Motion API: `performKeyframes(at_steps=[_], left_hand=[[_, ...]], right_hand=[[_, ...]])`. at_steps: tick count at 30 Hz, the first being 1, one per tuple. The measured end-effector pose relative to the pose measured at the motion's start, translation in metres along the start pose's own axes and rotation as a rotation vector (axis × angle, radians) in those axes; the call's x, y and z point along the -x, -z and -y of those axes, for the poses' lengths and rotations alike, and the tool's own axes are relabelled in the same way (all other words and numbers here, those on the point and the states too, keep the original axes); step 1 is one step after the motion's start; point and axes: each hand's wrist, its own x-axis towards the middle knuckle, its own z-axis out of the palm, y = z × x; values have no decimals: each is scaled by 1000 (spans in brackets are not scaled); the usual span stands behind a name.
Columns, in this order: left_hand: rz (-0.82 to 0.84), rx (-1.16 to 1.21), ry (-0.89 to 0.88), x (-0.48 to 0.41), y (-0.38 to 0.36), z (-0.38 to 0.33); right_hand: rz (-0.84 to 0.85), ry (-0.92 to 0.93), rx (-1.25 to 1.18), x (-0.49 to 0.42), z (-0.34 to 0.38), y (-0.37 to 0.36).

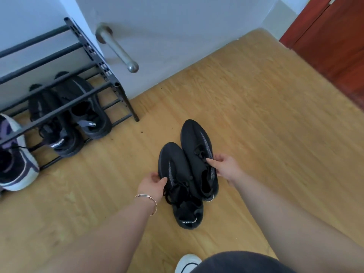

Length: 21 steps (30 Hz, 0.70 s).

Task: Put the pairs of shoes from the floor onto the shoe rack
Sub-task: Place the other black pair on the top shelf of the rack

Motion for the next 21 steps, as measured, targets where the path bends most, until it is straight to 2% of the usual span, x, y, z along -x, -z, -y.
performKeyframes(at_steps=[7,10,14,17,21], left_hand=[[-219,-14,15,-31,108,6],[-163,49,23,-35,122,15],[-82,298,29,-23,117,35],[-2,440,101,-11,103,60],[119,403,106,11,83,79]], right_hand=[[117,61,112,20,15,-84],[126,99,174,29,19,-104],[104,104,151,39,18,-104],[94,100,132,46,5,-96],[112,57,167,53,-16,-96]])
